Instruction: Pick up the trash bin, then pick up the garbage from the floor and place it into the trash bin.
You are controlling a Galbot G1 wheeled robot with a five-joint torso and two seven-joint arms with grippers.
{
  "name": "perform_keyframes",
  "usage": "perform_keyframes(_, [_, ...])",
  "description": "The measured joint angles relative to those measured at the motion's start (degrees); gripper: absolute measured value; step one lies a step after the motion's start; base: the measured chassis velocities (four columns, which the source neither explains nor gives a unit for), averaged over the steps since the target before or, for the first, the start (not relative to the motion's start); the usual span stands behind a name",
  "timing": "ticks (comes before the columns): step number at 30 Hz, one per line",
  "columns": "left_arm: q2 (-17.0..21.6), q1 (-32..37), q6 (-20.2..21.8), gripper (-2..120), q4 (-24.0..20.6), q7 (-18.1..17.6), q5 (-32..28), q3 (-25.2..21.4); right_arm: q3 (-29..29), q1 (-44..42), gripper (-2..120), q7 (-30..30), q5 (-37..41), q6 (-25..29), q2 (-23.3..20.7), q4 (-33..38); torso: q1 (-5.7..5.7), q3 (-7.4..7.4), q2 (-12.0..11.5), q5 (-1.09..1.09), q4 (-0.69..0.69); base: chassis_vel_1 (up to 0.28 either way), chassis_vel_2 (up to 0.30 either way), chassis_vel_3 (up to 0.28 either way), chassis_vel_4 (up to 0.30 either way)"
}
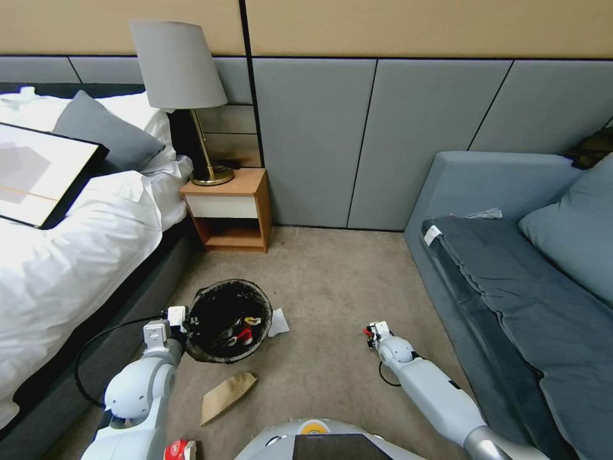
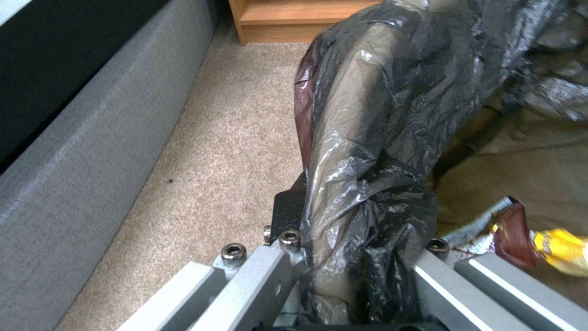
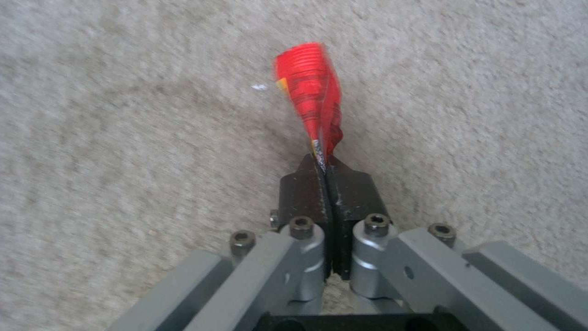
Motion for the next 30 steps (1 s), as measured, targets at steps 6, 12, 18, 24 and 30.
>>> perform_keyframes(6, [-0.03, 0.15, 0.0, 0, -0.26, 0.0, 0.05, 0.0, 0.08, -0.15, 0, -0.08, -0.13, 0.16, -0.4, 0.4, 0.0, 0.0, 0.0, -0.01, -0.01, 0.0, 0.0, 0.0, 0.0])
perform_keyframes(12, [0.34, 0.13, 0.0, 0, -0.68, 0.01, 0.04, -0.16, 1.07, -1.65, 0, 0.8, 0.2, 0.06, -2.99, 6.27, 0.0, 0.0, 0.0, -0.01, -0.04, 0.0, 0.0, 0.0, 0.0])
perform_keyframes(18, [0.61, -0.01, -0.01, 0, -0.98, 0.01, -0.05, -0.22, 2.71, -3.56, 0, 2.72, 3.53, -1.07, -7.96, 17.05, 0.0, 0.0, 0.0, 0.0, -0.03, 0.0, 0.0, 0.0, 0.0])
perform_keyframes(24, [1.01, -0.37, 0.0, 0, -1.24, 0.02, -0.14, -0.22, 6.01, -3.66, 0, 5.5, 10.31, -2.82, -12.71, 30.61, 0.0, 0.0, 0.0, 0.0, 0.0, 0.0, 0.0, 0.0, 0.0])
perform_keyframes(30, [1.03, -0.64, -0.01, 0, -1.26, 0.47, 0.13, 0.29, 7.95, -0.43, 0, 8.21, 19.99, -3.92, -17.78, 42.53, 0.0, 0.0, 0.0, 0.01, 0.01, 0.0, 0.0, 0.0, 0.0])
